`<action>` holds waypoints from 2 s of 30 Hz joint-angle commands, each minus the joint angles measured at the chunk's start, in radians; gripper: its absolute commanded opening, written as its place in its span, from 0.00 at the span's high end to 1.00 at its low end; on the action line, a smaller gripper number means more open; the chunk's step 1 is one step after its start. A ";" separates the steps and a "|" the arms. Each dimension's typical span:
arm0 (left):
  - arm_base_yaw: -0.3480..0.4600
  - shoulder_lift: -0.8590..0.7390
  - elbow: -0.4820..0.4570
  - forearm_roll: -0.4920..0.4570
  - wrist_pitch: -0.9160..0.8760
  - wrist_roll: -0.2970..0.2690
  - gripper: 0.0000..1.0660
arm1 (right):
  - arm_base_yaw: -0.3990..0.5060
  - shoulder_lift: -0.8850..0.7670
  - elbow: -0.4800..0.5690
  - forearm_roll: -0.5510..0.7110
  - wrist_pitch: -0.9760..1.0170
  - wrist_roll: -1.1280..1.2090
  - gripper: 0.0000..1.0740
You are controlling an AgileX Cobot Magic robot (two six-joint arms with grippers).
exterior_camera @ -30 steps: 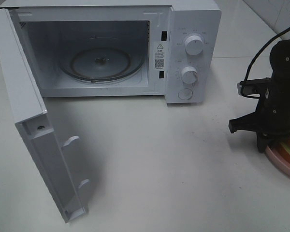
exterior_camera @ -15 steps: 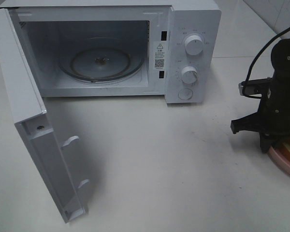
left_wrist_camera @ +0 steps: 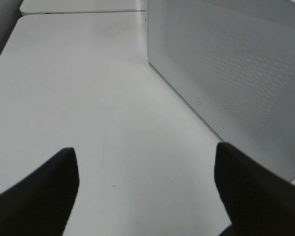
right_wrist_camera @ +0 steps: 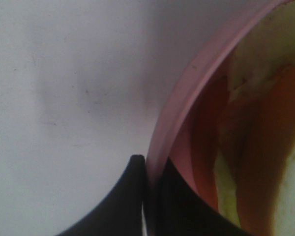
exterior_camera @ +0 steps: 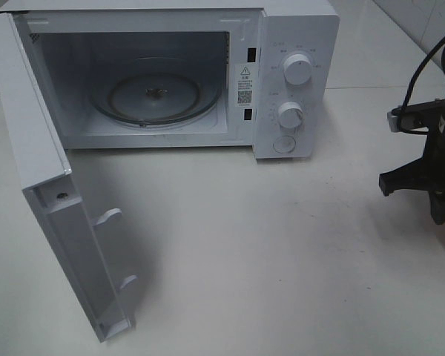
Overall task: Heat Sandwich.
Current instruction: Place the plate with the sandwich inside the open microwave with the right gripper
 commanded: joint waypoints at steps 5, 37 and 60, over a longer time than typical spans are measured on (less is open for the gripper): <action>-0.003 -0.022 0.002 -0.003 -0.012 0.000 0.34 | -0.001 -0.079 0.002 -0.061 0.073 -0.001 1.00; -0.003 -0.022 0.002 -0.003 -0.012 0.000 0.34 | 0.264 -0.430 0.237 -0.116 0.137 -0.046 1.00; -0.003 -0.022 0.002 -0.003 -0.012 0.000 0.34 | 0.571 -0.459 0.304 -0.194 0.026 -0.494 1.00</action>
